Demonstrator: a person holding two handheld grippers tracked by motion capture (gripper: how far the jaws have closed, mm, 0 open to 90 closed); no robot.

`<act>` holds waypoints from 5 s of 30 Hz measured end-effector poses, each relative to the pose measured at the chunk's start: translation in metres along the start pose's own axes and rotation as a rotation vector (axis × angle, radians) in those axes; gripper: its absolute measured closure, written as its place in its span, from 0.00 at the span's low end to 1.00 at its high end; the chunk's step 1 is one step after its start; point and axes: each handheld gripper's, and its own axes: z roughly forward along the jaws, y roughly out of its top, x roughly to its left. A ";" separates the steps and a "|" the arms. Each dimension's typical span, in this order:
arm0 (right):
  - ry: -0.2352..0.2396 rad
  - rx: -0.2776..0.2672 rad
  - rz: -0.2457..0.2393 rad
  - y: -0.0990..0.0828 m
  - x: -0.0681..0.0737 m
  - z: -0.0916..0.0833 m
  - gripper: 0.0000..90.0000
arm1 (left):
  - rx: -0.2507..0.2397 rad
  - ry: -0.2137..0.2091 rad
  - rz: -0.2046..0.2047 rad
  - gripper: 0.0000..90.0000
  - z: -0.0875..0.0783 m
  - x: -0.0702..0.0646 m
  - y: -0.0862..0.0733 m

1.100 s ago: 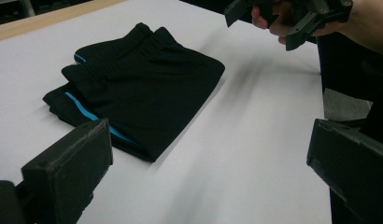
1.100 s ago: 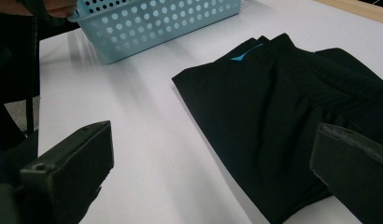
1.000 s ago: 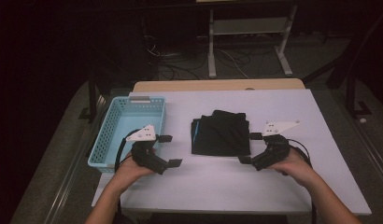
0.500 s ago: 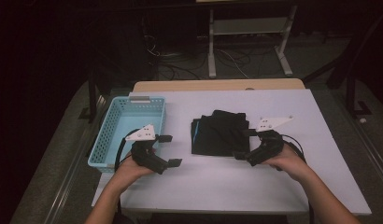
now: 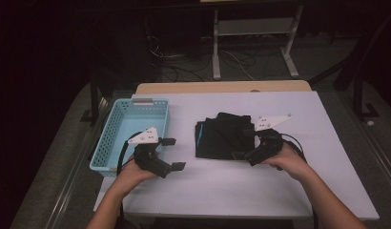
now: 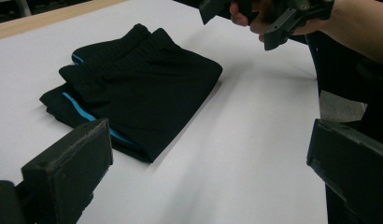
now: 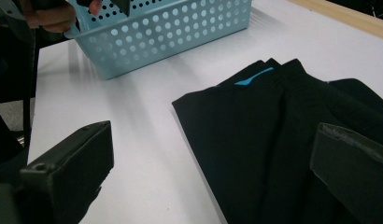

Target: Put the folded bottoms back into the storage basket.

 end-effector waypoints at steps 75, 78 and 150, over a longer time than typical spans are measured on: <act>0.082 0.218 -0.027 -0.009 -0.020 0.056 0.55 | 0.005 -0.003 0.003 0.00 0.001 -0.001 0.000; 0.076 0.231 -0.038 -0.011 -0.020 0.058 0.58 | 0.006 -0.003 0.003 0.00 0.001 -0.001 0.000; -0.011 0.276 -0.164 -0.018 -0.018 0.061 0.92 | 0.005 -0.014 -0.003 0.00 0.000 0.001 0.000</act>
